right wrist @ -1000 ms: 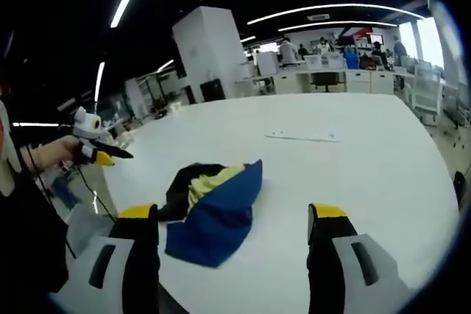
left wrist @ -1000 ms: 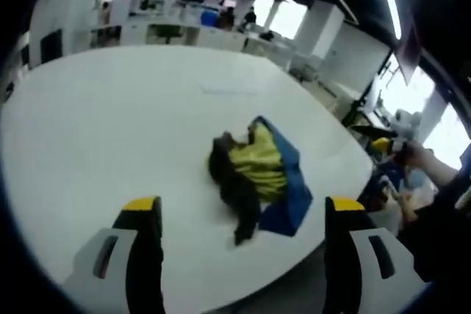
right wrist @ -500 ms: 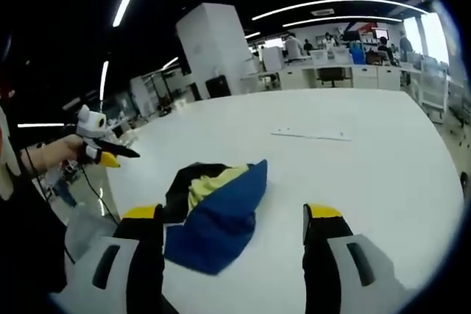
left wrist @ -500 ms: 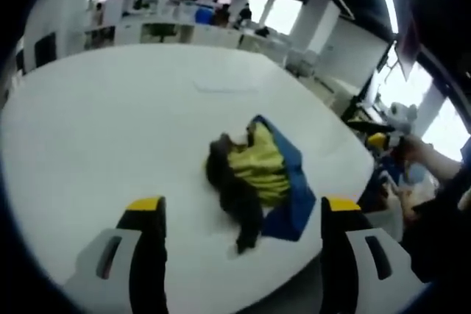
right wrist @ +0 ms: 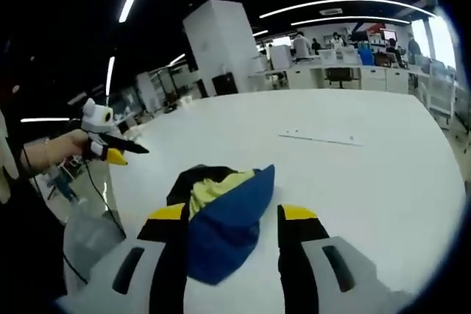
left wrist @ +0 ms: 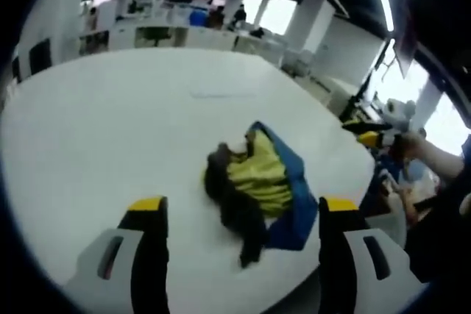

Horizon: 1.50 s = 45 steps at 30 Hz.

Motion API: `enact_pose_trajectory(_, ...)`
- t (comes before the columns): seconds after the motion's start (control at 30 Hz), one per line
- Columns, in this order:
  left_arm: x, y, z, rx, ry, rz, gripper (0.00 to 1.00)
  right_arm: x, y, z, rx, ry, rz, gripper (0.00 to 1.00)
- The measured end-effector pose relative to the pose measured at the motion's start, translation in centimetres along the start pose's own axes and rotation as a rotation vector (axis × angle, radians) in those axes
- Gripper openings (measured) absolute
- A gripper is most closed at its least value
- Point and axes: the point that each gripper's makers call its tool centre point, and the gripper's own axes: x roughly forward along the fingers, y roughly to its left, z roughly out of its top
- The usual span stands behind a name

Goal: Fold the garment on the visible template until the final outline fits inside the template.

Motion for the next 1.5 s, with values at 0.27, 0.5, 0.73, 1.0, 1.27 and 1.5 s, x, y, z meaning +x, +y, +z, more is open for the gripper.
enact_pose_trajectory(0.27, 1.3, 0.0, 0.4, 0.026, 0.021, -0.020, 0.80, 1.7, -0.1, 0.4, -0.016, 0.033, 0.029, 0.47)
enact_pose_trajectory(0.5, 2.8, 0.2, 1.3, 0.058, 0.036, -0.032, 0.79, 3.6, -0.8, 0.6, -0.067, 0.094, 0.056, 0.44)
enact_pose_trajectory(0.73, 4.3, 0.3, 1.6, 0.081, 0.056, -0.051, 0.77, 5.2, -1.2, 1.3, -0.089, 0.106, 0.071, 0.43)
enact_pose_trajectory(1.0, 6.7, 0.2, 2.4, 0.110, 0.083, -0.088, 0.75, 7.9, -1.7, 2.1, -0.140, 0.157, 0.118, 0.42)
enact_pose_trajectory(1.27, 8.9, 0.1, 3.5, 0.108, 0.089, -0.133, 0.69, 9.8, -1.9, 2.2, -0.182, 0.225, 0.194, 0.38)
enact_pose_trajectory(1.5, 10.8, 0.7, 3.6, 0.131, 0.118, -0.143, 0.64, 11.6, -3.0, 1.5, -0.189, 0.280, 0.224, 0.37)
